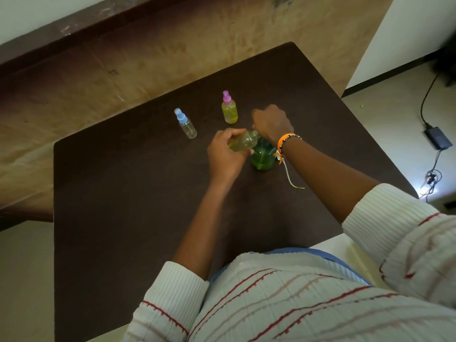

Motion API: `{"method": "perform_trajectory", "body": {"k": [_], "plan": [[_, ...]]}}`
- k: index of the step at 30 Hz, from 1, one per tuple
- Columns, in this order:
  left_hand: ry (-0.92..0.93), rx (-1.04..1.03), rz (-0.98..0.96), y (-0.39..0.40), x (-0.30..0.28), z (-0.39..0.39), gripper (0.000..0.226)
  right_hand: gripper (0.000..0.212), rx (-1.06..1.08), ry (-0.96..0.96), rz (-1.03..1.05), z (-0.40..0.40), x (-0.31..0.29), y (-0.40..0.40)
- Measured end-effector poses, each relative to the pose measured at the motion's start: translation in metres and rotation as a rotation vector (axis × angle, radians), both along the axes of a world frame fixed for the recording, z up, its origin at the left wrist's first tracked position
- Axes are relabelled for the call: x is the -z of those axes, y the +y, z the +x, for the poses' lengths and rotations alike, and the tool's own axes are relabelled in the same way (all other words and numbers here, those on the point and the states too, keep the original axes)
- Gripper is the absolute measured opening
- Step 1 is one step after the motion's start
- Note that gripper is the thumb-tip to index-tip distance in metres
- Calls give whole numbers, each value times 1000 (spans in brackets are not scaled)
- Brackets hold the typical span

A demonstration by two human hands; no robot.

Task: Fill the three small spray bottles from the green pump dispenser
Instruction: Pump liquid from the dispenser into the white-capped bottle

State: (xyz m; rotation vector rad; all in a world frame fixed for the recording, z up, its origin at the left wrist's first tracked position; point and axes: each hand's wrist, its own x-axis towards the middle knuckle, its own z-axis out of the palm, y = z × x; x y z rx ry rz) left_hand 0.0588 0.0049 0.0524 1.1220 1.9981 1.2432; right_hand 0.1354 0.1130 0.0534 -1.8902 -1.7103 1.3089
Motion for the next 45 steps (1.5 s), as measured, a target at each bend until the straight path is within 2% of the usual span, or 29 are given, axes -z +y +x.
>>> {"method": "perform_trajectory", "body": {"k": [5,9,14,19,25,28,30,35,38,42,45], "plan": [[16,0,9,-1,-2,0,45,47,-26,-10,0,0,-3,1],[28,2,26,-1,-5,-2,45,48,-53,74,-89,-1,-7,0],[26,5,16,1,-4,-2,44,66,-15,75,-71,-1,-8,-2],[28,5,-8,1,0,-1,45,43,2,12,-10,0,-3,0],[29,0,14,1,-1,0,45,58,-16,73,-31,0,-4,0],[36,-2,28,2,-3,-2,46,50,-33,103,-67,0,-3,1],[34,0,27,1,-3,-1,45,52,-24,109,-69,0,-3,1],[32,-1,2,0,-1,0,42,45,8,20,-4,-3,3,0],[34,3,-4,1,1,0,43,44,19,32,-8,-3,3,-1],[22,4,13,1,0,0,44,57,23,106,-73,-3,-2,0],[26,2,27,1,-2,-2,44,48,9,201,-174,-5,4,8]]}}
